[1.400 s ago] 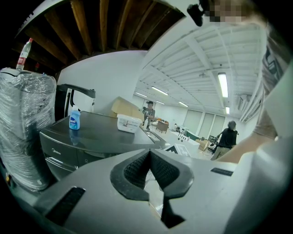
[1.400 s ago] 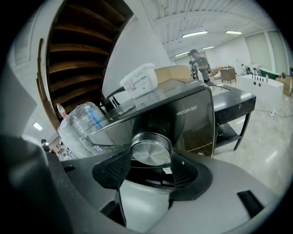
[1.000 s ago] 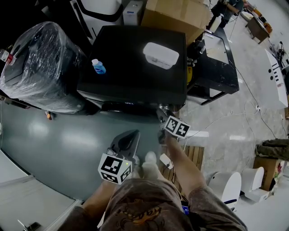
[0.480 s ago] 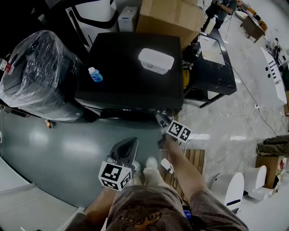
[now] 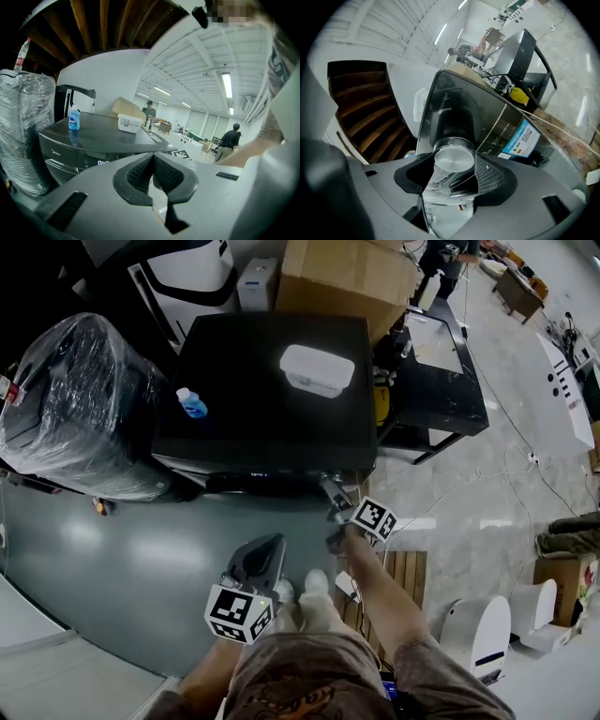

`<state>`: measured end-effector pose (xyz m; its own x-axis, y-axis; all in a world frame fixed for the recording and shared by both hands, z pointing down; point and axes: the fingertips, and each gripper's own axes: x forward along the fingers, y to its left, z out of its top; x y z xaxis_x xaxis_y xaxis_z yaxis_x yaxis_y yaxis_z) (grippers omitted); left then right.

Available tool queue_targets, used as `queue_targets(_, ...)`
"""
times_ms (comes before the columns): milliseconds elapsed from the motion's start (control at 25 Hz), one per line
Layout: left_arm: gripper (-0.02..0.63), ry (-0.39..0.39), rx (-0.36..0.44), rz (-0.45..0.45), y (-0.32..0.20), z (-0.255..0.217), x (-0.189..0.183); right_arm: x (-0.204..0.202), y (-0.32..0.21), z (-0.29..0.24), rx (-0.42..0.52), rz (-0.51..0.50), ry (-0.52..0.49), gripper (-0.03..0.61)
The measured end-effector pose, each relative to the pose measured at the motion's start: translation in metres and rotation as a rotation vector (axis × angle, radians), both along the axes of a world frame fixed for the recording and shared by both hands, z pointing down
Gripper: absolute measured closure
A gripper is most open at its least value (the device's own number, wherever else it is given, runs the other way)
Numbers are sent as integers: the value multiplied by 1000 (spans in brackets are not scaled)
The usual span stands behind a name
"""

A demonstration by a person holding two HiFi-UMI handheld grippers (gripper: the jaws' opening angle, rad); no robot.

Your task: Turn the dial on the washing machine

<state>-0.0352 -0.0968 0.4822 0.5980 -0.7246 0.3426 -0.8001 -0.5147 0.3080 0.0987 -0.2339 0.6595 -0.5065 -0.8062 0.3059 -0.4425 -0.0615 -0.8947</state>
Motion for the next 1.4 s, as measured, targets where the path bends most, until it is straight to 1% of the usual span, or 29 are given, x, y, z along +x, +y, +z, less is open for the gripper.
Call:
queue_targets(200, 617, -7, -4, 0, 1, 1, 0, 2, 0, 1, 15, 54, -124, 325)
queue_targets(360, 617, -13, -8, -6, 3, 2, -3, 3, 0, 3, 29, 77, -199, 325)
queue_targets(440, 617, -16, -11, -8, 5, 3, -3, 4, 0, 4, 37, 98, -259, 325)
queue_targets(600, 617, -21, -17, -7, 10, 5, -4, 6, 3, 7, 18, 156, -374, 325)
queue_targets(680, 617, -23, -20, -9, 11, 6, -6, 5, 3, 9, 20, 173, -413, 325)
queue_targets(720, 617, -25, -21, -9, 11, 6, -7, 6, 2, 9, 27, 175, -412, 325)
queue_targets(760, 617, -26, -22, -9, 12, 7, -8, 6, 2, 9, 37, 173, -390, 325)
queue_targets(840, 615, -26, -24, -9, 13, 8, -8, 5, 3, 7, 55, 149, -307, 325)
queue_targets(960, 617, -25, -27, -10, 15, 8, -8, -3, 6, 0, 80, 84, -194, 322)
queue_targets(1040, 617, -21, -25, -10, 16, 7, -7, -6, 12, -4, 88, 50, -98, 318)
queue_targets(1120, 617, -15, -19, -9, 16, 5, -6, -6, 17, -7, 106, 8, 53, 314)
queue_targets(1320, 617, -5, -3, -3, 15, 0, -3, 0, 24, -12, 157, -122, 545, 299)
queue_targets(1400, 617, -3, -1, -2, 17, -1, -2, 2, 23, -15, 174, -162, 705, 297)
